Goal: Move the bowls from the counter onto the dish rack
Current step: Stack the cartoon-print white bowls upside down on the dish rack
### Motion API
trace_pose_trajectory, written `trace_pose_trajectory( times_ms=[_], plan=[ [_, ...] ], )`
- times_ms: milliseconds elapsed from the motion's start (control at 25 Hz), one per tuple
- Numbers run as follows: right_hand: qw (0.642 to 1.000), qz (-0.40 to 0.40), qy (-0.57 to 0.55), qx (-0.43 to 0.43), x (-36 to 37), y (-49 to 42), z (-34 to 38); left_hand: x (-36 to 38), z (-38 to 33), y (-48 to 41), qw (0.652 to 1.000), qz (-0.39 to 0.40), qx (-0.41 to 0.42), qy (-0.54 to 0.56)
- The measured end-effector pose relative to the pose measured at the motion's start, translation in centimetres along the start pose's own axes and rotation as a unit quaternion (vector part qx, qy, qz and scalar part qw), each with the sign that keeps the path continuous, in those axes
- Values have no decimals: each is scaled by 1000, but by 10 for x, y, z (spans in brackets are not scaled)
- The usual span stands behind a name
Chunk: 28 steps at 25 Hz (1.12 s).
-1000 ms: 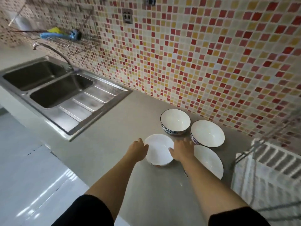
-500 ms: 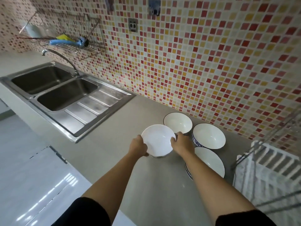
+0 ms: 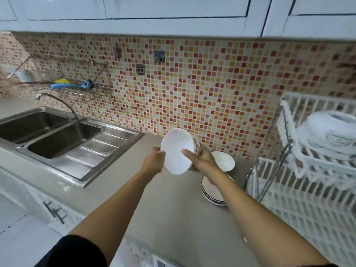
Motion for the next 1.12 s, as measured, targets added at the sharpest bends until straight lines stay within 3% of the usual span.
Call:
trace_pose_trajectory(
  times_ms=[120,240,320,400,560,800,1000,1120],
  plan=[
    [977,-41,191,-89,-41,35,57,-4,-94,29,975,23,206,-74],
    [890,-131,408,-157,-72,69,112,7,-169,71,917,43,357,-170],
    [832,-209,474,-198,-99,106,143,32,-208,108,851,35,455,-260],
    [815,-243,470,-238,-112,133,170,36,-232,133,809,-6,519,-278],
    [856,-225,369,-283,-191,190,190,68,-279,180,829,-14,541,-140],
    [920,-204,293,-163,-312,225,160,173,-312,237,817,56,567,-89],
    [895,-222,356,-151,-361,225,127,252,-292,230,823,218,498,-164],
    [869,-229,406,-165,-375,216,110,275,-278,224,852,296,413,-122]
  ],
)
Point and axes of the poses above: each hand's wrist, its own y-axis away from the middle knuckle, its own x-axis out of the palm, z = x × y, the point moved 10 cm from there along -y, towards the middle knuckle, and after that the axes turned 9 degrees about y, right-handed, at the moved point
